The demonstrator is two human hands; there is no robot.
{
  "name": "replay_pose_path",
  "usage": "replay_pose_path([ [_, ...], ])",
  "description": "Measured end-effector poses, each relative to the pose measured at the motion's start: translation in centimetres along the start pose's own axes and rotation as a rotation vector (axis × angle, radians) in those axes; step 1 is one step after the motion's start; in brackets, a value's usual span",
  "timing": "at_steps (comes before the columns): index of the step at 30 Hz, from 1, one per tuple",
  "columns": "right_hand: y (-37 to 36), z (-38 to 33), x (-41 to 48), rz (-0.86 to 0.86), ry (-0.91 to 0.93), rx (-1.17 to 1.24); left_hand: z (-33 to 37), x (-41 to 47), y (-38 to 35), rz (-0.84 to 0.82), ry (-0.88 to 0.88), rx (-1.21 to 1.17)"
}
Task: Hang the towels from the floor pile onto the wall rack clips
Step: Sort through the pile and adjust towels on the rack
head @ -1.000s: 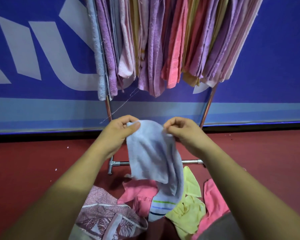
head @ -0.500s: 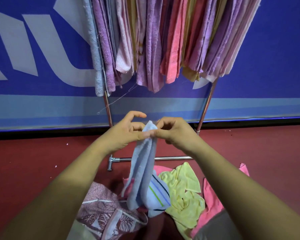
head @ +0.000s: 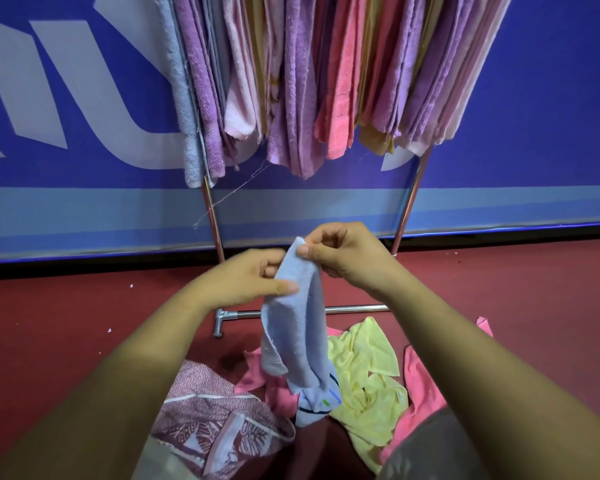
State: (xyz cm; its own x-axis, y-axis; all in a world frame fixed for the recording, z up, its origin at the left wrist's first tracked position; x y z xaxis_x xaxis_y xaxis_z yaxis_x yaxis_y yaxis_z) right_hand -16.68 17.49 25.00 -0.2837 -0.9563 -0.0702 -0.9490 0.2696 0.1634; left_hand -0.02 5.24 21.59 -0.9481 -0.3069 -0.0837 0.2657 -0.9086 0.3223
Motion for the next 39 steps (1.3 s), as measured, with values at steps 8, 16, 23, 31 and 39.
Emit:
replay_pose_path([
  [8,3.9,1.2,1.4,0.444,-0.049,0.15,-3.2,-0.4,1.0,-0.097,0.336,0.615],
  [16,4.6,1.6,1.3,0.51,-0.066,0.166,-1.4,-0.8,1.3,0.241,0.221,0.331],
  [23,3.2,1.0,1.1,0.488,-0.103,0.07,3.1,-1.2,-0.5,0.329,-0.113,-0.56],
  [31,0.7,0.1,0.3,0.282,0.042,-0.187,3.8,-1.0,-0.9,0.303,-0.155,-0.355],
  [39,-0.8,-1.0,-0.8,0.09,0.072,-0.289,3.8,-1.2,0.1,0.454,-0.087,0.275],
])
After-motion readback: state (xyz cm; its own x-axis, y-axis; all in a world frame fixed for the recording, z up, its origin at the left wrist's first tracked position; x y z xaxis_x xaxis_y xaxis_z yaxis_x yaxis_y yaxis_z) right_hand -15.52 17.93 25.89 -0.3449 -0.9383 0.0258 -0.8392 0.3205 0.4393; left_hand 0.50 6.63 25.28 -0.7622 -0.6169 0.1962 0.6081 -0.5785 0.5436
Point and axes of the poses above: each hand's wrist, its own x-axis towards the middle knuckle, its own y-axis out of the back of the hand, z = x × y, the point moved 1 cm from there along x, towards the middle knuckle, and after that the axes turned 6 degrees about -y, right-handed, at the moved point
